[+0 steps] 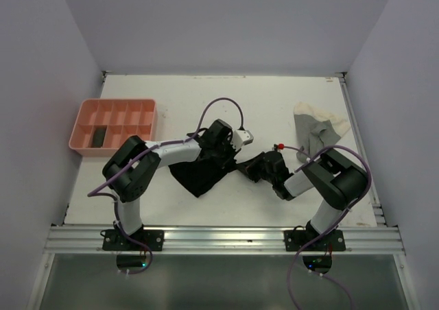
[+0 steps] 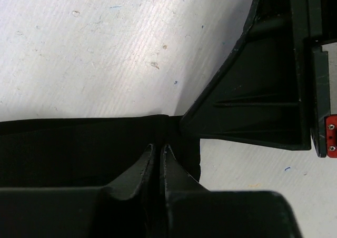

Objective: Roll the underwear
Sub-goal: Fold the underwear

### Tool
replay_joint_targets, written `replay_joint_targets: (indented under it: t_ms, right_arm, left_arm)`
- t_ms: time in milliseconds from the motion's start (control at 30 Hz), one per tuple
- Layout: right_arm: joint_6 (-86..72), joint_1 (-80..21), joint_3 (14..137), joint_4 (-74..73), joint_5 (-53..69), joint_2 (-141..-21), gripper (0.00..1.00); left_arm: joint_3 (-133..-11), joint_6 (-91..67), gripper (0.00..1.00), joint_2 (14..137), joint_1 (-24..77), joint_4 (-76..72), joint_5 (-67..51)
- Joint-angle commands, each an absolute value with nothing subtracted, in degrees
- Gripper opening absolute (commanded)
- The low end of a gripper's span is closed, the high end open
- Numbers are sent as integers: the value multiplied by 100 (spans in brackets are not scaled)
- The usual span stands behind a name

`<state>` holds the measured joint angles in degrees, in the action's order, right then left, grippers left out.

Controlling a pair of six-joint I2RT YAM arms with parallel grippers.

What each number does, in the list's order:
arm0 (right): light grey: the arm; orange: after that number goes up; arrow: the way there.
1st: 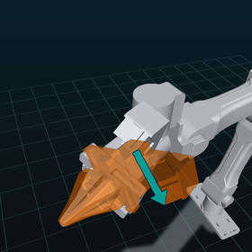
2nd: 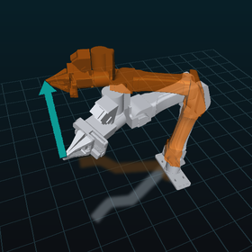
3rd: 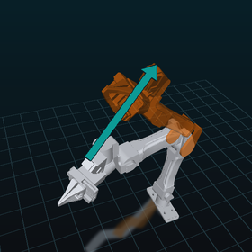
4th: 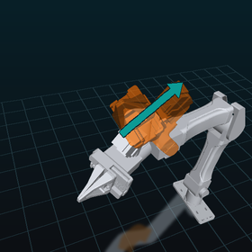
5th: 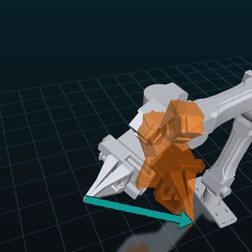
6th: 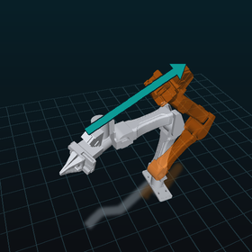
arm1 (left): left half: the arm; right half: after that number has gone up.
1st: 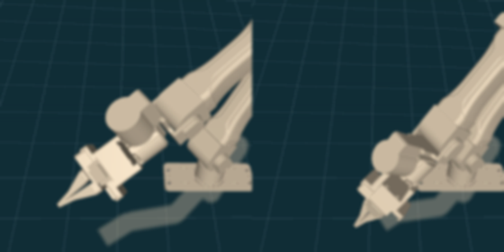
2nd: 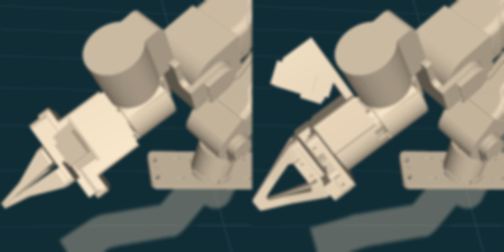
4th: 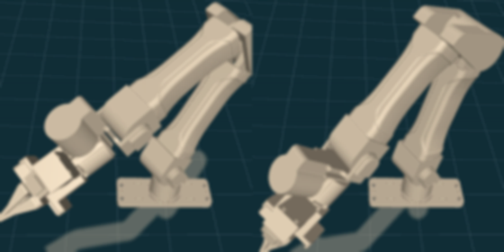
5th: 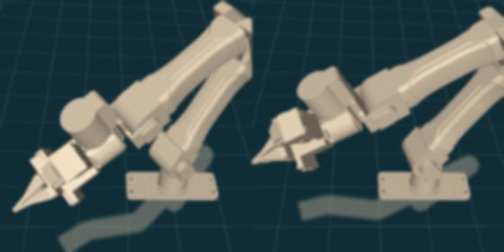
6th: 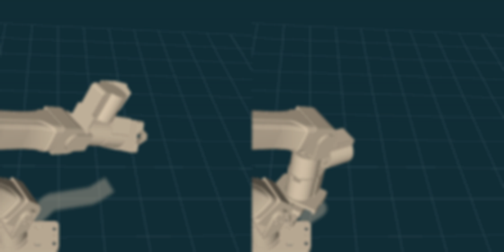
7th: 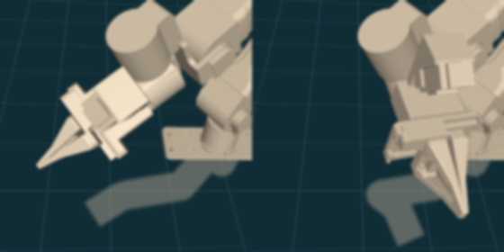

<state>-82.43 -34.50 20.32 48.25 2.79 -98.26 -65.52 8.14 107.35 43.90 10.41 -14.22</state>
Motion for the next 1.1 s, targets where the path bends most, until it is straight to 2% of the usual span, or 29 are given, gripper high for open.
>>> replay_joint_targets:
  t_ms: [0,67,467,800,933,1067]
  right_arm:
    - [-8253,-3480,1934,4887,220,-9923,0]
    - [-8262,-3480,1942,4869,211,-9932,0]
    - [-8314,-3481,1837,5027,167,-9932,0]
    - [-8253,-3489,1784,4931,123,-9660,0]
    - [-7937,-3480,1889,4115,18,-8845,0]
    - [-7515,-3480,2100,2458,-709,-7660,0]
  left_arm:
    - [-6803,879,4,10688,4430,905,-1371]
    - [-6794,905,0,10600,4430,923,-1406]
    - [-6794,861,0,10248,4553,1160,-1652]
    - [-6698,826,0,10871,4570,1178,-1714]
    - [-6610,765,0,10995,4570,1117,-1810]
    - [-6609,747,5,11039,4527,1125,-1959]
